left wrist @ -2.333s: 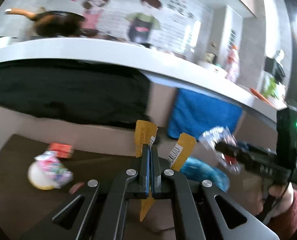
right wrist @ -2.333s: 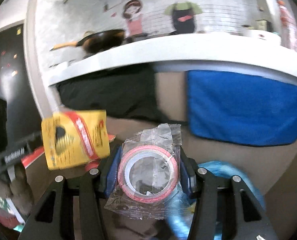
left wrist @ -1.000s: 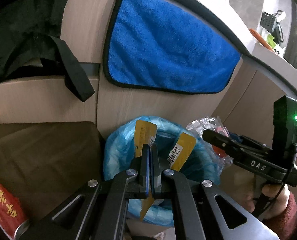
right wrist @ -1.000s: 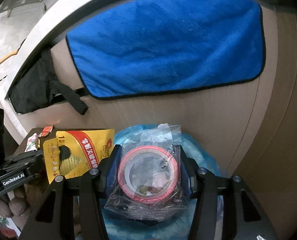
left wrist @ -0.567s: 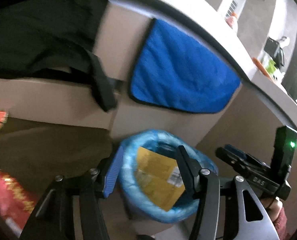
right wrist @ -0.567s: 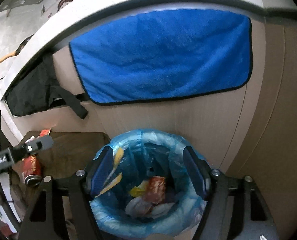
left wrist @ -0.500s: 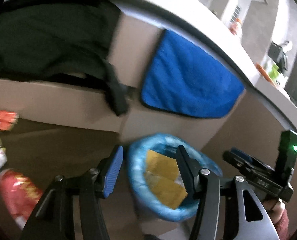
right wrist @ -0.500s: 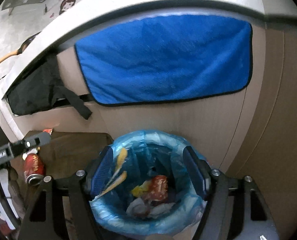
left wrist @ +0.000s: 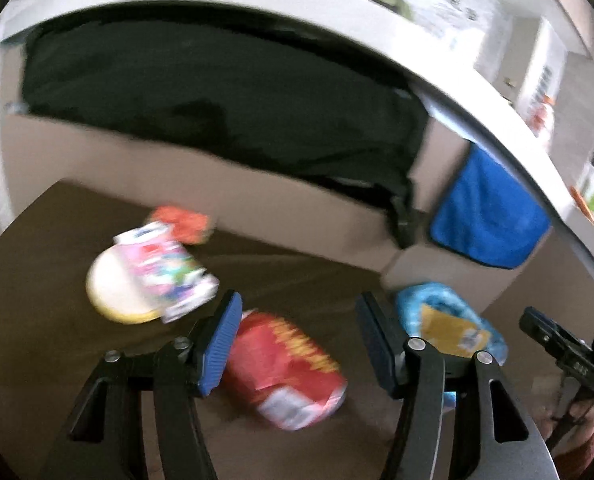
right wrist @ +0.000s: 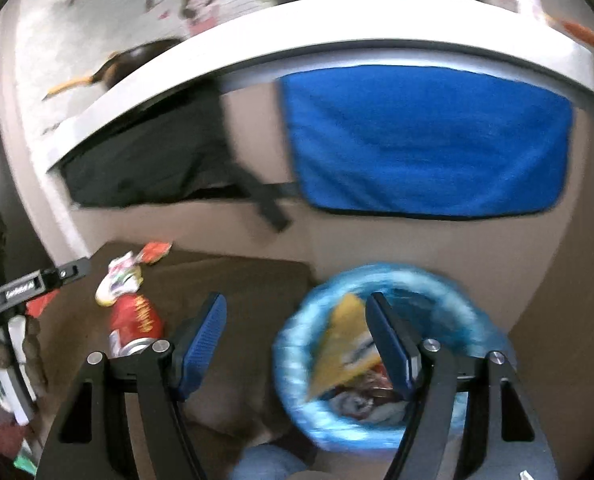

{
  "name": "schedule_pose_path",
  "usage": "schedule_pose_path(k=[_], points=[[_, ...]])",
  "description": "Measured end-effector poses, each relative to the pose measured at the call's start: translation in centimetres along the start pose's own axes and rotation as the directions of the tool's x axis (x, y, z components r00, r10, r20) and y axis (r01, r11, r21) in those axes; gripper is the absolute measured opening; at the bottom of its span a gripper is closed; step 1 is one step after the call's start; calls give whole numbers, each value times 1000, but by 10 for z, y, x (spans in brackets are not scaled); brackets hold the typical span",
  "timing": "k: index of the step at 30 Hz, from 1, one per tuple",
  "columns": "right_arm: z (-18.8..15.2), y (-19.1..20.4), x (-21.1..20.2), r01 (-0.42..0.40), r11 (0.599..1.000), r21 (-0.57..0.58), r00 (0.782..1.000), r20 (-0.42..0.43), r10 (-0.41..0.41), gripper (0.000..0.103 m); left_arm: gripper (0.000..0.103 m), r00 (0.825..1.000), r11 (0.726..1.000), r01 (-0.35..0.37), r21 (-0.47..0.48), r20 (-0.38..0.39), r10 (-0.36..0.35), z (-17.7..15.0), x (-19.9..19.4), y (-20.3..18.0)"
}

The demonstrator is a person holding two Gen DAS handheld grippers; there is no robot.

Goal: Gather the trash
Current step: 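Return to the table and grasp the red can with the right tool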

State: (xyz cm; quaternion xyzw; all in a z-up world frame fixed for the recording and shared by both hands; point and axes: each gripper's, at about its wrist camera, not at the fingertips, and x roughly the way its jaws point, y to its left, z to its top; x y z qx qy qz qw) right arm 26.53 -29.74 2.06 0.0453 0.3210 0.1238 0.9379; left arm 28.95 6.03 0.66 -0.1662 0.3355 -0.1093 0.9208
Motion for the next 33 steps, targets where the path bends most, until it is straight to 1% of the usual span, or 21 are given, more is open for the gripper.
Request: schedule_pose_path(k=[2, 5, 7, 10, 13, 16, 18, 20, 22, 24, 27, 29, 31, 33], points=[[-2, 18, 4, -9, 999, -33, 1000, -13, 9, 69, 60, 1000, 999, -26, -32, -7, 26, -3, -6, 22], [-7, 45, 17, -103, 993, -57, 993, -62, 99, 69, 60, 998, 995, -70, -77, -2, 71, -9, -19, 58], [-10, 58, 29, -137, 988, -78, 987, -95, 129, 69, 60, 996, 990, -91, -110, -2, 92, -12, -24, 77], [-16, 53, 49, -151, 986, -64, 982, -120, 142, 69, 60, 993, 982, -115, -147, -3, 115, -13, -29, 97], [-29, 14, 79, -95, 995, 44, 978, -184, 101, 69, 60, 991, 978, -129, -164, 0, 130, -13, -29, 108], [-42, -25, 94, -22, 990, 136, 971, -232, 53, 69, 60, 992, 977, -128, -168, -10, 129, -12, -26, 115], [-53, -49, 100, 44, 982, 183, 960, -279, 9, 69, 60, 992, 978, -126, -166, -28, 123, -11, -17, 116], [-59, -61, 101, 89, 976, 200, 952, -306, -24, 69, 60, 993, 979, -118, -165, -43, 112, -9, -9, 112], [-62, -63, 97, 130, 976, 177, 948, -311, -70, 69, 60, 994, 982, -106, -157, -52, 99, -8, -3, 108], [-59, -55, 87, 132, 981, 145, 958, -274, -89, 69, 60, 995, 985, -93, -142, -53, 86, -8, 1, 105], [-46, -29, 74, 58, 995, 78, 976, -214, -40, 69, 60, 996, 990, -84, -116, -53, 78, -7, 4, 100], [-35, 0, 67, -27, 1000, 6, 983, -183, 28, 69, 60, 996, 991, -78, -112, -54, 73, -8, 5, 100], [-25, 34, 65, -126, 990, -58, 979, -168, 115, 69, 60, 996, 990, -81, -117, -55, 75, -9, 5, 101], [-18, 62, 69, -215, 973, -87, 963, -182, 197, 71, 60, 995, 988, -87, -128, -57, 80, -10, 5, 106]])
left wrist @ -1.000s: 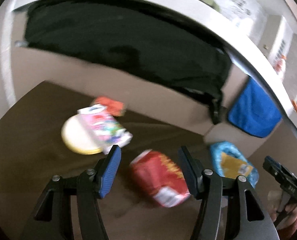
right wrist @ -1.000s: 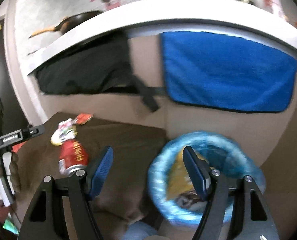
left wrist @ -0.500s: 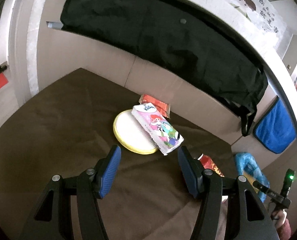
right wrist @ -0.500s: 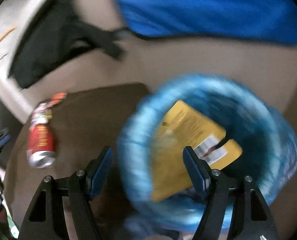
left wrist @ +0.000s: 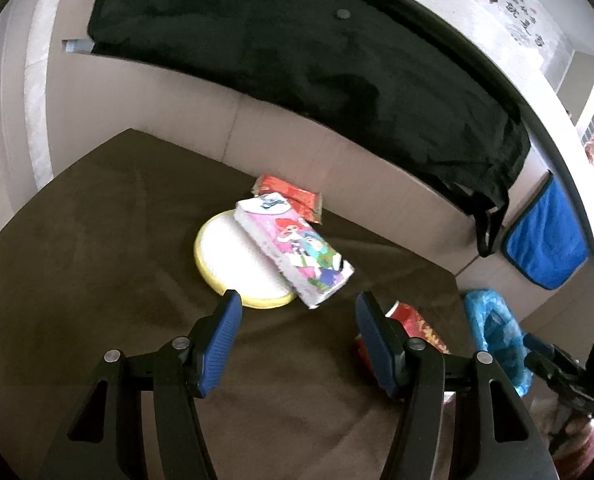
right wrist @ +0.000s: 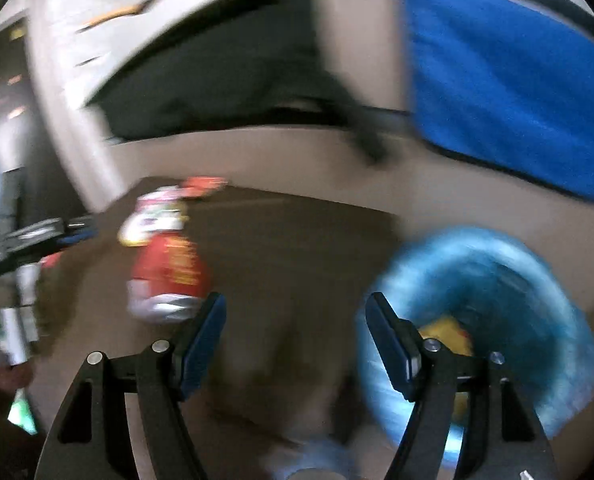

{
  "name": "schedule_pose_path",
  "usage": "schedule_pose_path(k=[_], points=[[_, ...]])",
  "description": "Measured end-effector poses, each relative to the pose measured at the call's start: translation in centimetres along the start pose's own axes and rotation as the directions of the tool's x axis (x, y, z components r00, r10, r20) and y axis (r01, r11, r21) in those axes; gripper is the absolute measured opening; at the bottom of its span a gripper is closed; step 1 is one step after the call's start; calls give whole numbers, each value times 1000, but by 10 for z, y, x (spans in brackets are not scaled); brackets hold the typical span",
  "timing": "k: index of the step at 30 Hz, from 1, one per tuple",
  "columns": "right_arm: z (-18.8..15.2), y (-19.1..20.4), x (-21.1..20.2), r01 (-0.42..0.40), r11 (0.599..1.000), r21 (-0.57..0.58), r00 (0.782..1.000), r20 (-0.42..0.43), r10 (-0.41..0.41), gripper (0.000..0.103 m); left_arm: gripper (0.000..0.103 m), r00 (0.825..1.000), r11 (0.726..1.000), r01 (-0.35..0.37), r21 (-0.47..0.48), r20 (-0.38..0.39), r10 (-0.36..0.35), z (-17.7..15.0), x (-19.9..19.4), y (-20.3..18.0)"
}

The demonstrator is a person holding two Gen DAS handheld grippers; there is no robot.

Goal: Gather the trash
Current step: 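Return to the table and grasp the red can with the right tool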

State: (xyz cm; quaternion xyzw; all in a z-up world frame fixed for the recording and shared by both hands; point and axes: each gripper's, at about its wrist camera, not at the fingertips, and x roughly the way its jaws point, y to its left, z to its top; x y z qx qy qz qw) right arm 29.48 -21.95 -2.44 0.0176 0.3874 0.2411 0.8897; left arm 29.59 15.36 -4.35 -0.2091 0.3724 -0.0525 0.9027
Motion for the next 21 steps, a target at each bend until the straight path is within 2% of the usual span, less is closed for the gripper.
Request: schedule_pose_path(k=[2, 4, 8, 15, 18, 21], points=[[9, 26, 16, -86, 996, -38, 996, -28, 85, 71, 60, 1000, 1000, -2, -13, -1, 2, -1, -1, 7], [15, 50, 36, -140, 987, -76, 989, -65, 135, 71, 60, 1000, 1000, -9, -22, 0, 9, -1, -3, 14], [18, 80, 68, -161, 975, -156, 983, -116, 144, 71, 62, 1000, 1000, -17, -11, -10, 17, 2, -2, 24], [23, 85, 116, -169, 977, -132, 970, -198, 141, 71, 62, 1000, 1000, -10, 4, -13, 10, 8, 4, 27], [18, 91, 122, -226, 967, -118, 950, -245, 192, 71, 62, 999, 998, -49, 44, -10, 49, 6, 6, 21], [12, 101, 122, -240, 961, -141, 944, -264, 197, 71, 62, 995, 990, -99, 96, 6, 99, 4, 8, 15]])
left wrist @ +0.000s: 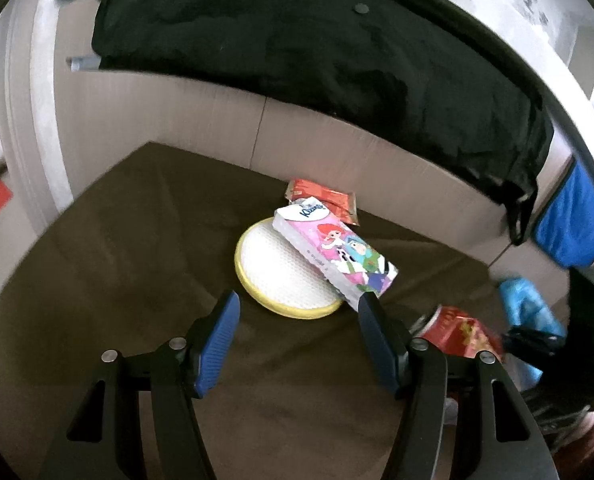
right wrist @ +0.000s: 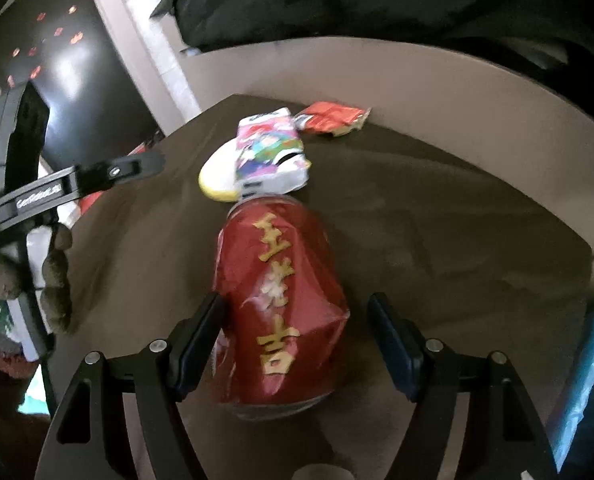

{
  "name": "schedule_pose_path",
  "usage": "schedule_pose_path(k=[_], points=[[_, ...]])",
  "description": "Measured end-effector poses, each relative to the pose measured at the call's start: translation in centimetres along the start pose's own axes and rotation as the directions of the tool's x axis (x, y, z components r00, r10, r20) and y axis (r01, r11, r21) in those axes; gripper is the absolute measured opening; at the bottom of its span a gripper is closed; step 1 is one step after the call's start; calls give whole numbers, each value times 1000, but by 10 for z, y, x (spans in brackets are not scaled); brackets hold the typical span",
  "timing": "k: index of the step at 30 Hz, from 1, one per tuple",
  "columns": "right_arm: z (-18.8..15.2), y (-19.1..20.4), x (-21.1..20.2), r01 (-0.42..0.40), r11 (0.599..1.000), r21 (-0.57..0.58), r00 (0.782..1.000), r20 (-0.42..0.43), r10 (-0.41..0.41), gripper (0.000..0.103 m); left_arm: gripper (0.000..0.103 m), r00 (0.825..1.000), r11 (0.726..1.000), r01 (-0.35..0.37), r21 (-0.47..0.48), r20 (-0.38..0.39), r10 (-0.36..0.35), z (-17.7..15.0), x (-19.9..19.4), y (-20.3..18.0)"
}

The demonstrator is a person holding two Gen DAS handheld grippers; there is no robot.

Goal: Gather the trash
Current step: 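Return to the table and grasp the red can with the right tool, then grasp the red snack wrapper with the left tool while right tool releases the can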

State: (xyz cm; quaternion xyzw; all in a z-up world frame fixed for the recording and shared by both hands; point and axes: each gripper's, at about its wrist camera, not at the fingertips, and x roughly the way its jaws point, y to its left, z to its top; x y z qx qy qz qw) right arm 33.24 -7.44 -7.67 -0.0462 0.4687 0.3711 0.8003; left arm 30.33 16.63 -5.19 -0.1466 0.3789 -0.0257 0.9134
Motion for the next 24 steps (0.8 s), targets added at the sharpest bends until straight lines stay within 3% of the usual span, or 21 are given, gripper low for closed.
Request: schedule_pose_path(k=[7, 14, 17, 20, 23, 24], points=[[-10, -3, -16, -22, 999, 29, 1000, 21, 22, 48, 62, 1000, 999, -6, 32, -2, 6, 1, 1, -9], [-22, -33, -38, 101, 988, 115, 993, 57, -108, 47, 62, 1000, 997, 8, 72, -3, -8, 5, 2, -27], [-28, -45, -47, 146, 977, 156, 985, 72, -159, 47, 62, 998, 995, 57, 82, -13, -56, 12, 7, -31], [-33, -53, -53, 153, 969, 193, 982, 83, -171, 48, 63, 987, 983, 161, 86, -20, -160, 38, 24, -27], [-38, -56, -56, 136, 967, 218, 982, 102, -161, 51, 63, 985, 979, 175, 105, -28, -173, 69, 52, -21], [-40, -55, -57, 134, 966, 220, 981, 111, -161, 57, 63, 984, 979, 178, 103, -51, -173, 82, 68, -17]])
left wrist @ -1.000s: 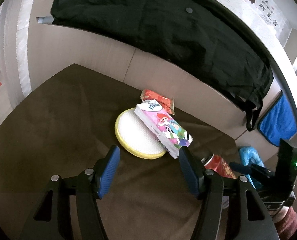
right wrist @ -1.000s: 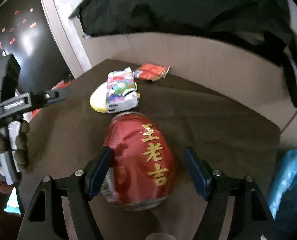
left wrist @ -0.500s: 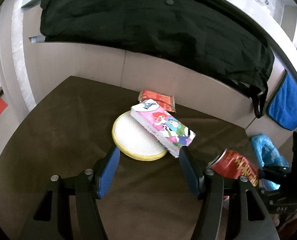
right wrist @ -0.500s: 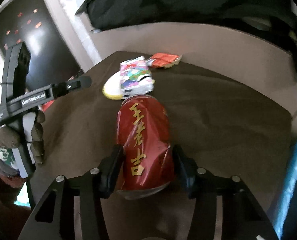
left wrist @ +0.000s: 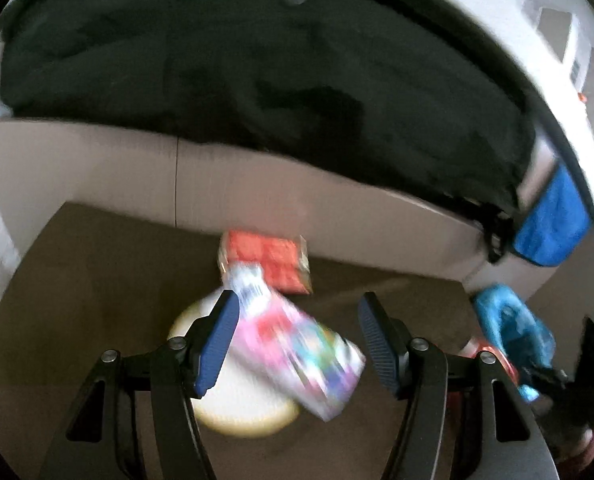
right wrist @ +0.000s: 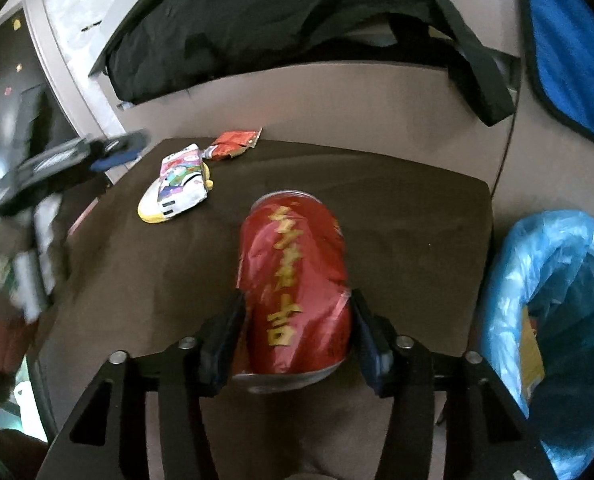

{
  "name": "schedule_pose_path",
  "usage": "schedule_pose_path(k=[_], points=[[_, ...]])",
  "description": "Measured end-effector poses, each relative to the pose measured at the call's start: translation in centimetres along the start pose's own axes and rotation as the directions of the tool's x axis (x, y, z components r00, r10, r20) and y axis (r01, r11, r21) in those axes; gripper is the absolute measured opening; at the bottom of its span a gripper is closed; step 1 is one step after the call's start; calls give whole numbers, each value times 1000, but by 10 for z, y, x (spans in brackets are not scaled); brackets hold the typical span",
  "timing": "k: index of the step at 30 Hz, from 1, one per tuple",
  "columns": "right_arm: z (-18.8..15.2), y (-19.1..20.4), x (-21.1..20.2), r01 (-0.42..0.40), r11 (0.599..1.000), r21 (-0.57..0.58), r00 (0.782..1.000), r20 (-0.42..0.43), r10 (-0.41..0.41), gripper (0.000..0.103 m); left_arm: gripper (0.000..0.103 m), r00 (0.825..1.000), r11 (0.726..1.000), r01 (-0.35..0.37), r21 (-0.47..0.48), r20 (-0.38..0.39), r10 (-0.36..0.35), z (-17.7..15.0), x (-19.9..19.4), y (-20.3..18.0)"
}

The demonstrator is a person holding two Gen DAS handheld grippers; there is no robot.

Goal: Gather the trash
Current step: 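Grasp the red snack wrapper with the left tool while right tool releases the can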

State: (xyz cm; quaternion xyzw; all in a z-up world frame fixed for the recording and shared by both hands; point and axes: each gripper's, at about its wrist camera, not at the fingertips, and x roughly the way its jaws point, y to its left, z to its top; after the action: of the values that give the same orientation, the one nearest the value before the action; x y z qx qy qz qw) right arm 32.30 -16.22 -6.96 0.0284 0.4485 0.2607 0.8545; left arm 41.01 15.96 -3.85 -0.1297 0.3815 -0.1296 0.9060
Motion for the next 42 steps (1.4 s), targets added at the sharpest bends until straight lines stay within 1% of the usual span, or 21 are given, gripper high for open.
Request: schedule_pose_path(k=[1, 2, 5, 8, 9, 10, 12, 14, 18, 20, 25, 26, 27, 30, 31, 32, 35, 36, 37, 40, 42], points=[[-1, 1, -1, -2, 1000, 2, 1000, 9, 2, 63, 63, 999, 1000, 5, -12, -31, -6, 10, 14, 7], [-2, 2, -1, -5, 1000, 2, 1000, 18, 5, 64, 63, 998, 1000, 3, -28, -58, -5, 18, 26, 14], [-4, 5, -2, 1, 1000, -5, 1000, 30, -1, 64, 63, 988, 996, -15, -91, -152, 1, 38, 70, 37], [-5, 7, -2, 17, 1000, -14, 999, 32, -17, 64, 63, 976, 993, -16, -115, -219, -9, 46, 102, 50], [-6, 6, -3, 21, 1000, -15, 999, 32, -20, 64, 63, 971, 992, -35, -119, -241, 5, 47, 111, 54], [-6, 6, -4, 24, 1000, -15, 999, 34, -24, 64, 63, 972, 993, -38, -109, -234, 12, 48, 114, 54], [-8, 4, -7, 28, 1000, -13, 999, 41, -28, 64, 63, 967, 996, -25, -86, -253, 3, 49, 117, 49], [-9, 2, -10, 28, 1000, -7, 999, 47, -28, 65, 63, 959, 998, 21, -61, -280, -37, 42, 115, 37], [-10, -3, -10, 22, 1000, 19, 998, 57, -23, 67, 63, 947, 997, 55, 62, -318, -33, 17, 101, 5], [-10, -5, -9, 19, 999, 31, 998, 55, -21, 67, 63, 940, 995, 81, 64, -337, -55, 6, 92, -2], [-13, -3, -14, 17, 1000, 25, 997, 71, -18, 69, 63, 904, 982, 183, 46, -400, -150, -18, 67, -22], [-13, -4, -16, 13, 1000, 27, 997, 77, -15, 70, 63, 904, 979, 195, 57, -397, -157, -21, 60, -26], [-13, -4, -18, 11, 1000, 29, 996, 83, -14, 70, 63, 913, 976, 202, 83, -377, -158, -19, 52, -29], [-14, -4, -21, 6, 1000, 31, 996, 93, -8, 70, 67, 955, 968, 162, 193, -278, -104, -1, 40, -39], [-14, -3, -22, 6, 1000, 30, 995, 95, -9, 70, 68, 967, 959, 138, 246, -243, -77, 7, 41, -40], [-15, -3, -23, 7, 1000, 28, 995, 97, -10, 70, 71, 973, 947, 122, 298, -223, -55, 14, 45, -39], [-16, -1, -25, 14, 1000, 23, 995, 96, -16, 70, 71, 975, 906, 109, 409, -219, -19, 31, 72, -30], [-16, -1, -25, 16, 1000, 23, 995, 96, -19, 70, 71, 972, 887, 103, 450, -234, 6, 35, 84, -28], [-17, 0, -27, 20, 1000, 23, 995, 95, -22, 70, 71, 970, 878, 93, 470, -242, 28, 32, 96, -30], [-18, 0, -30, 36, 999, 14, 995, 97, -37, 70, 72, 951, 877, 103, 469, -306, 52, 37, 122, -20], [-17, 0, -32, 47, 999, 10, 994, 97, -48, 70, 75, 949, 888, 115, 445, -314, 34, 41, 129, -16]])
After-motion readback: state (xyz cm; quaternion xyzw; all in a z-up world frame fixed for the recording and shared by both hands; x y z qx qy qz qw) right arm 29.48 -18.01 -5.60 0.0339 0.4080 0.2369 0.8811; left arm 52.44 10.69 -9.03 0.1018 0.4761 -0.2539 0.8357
